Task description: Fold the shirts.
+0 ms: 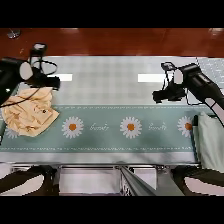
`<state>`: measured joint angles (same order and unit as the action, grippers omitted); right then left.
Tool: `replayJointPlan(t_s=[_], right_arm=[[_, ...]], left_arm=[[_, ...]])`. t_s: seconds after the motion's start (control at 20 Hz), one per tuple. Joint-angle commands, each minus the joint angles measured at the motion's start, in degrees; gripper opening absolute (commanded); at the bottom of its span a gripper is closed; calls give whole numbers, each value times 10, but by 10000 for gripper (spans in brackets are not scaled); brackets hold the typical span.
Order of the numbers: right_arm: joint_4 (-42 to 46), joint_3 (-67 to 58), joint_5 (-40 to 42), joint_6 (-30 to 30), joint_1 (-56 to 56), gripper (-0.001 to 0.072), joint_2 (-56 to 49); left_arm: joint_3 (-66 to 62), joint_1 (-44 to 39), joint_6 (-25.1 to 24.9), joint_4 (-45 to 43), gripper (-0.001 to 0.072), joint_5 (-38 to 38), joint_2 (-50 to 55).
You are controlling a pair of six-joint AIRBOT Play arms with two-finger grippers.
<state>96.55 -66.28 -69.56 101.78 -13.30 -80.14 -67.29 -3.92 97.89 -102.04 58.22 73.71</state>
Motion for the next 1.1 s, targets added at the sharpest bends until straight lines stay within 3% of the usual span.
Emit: replayJointPlan(t_s=[0.0,0.15,0.4,0.65,0.7,0.75,0.85,1.05], right_arm=[[-10,33,-22,-17,0,624,38],[-40,57,1,-8,0,623,66],[-65,57,28,4,0,623,67],[-71,57,36,7,0,623,67],[-74,57,35,6,0,623,67],[-78,57,35,6,0,623,67],[-77,57,35,6,0,623,72],[-75,57,71,16,0,623,143]], left_arm=[[2,139,72,-65,701,-4,16],[7,230,72,-34,700,-2,52],[40,272,68,-33,700,19,115],[58,271,-9,115,694,20,150],[57,270,-22,136,458,29,150],[53,269,-39,154,61,36,143],[33,268,-76,224,36,37,108],[-35,261,-194,509,36,17,-21]])
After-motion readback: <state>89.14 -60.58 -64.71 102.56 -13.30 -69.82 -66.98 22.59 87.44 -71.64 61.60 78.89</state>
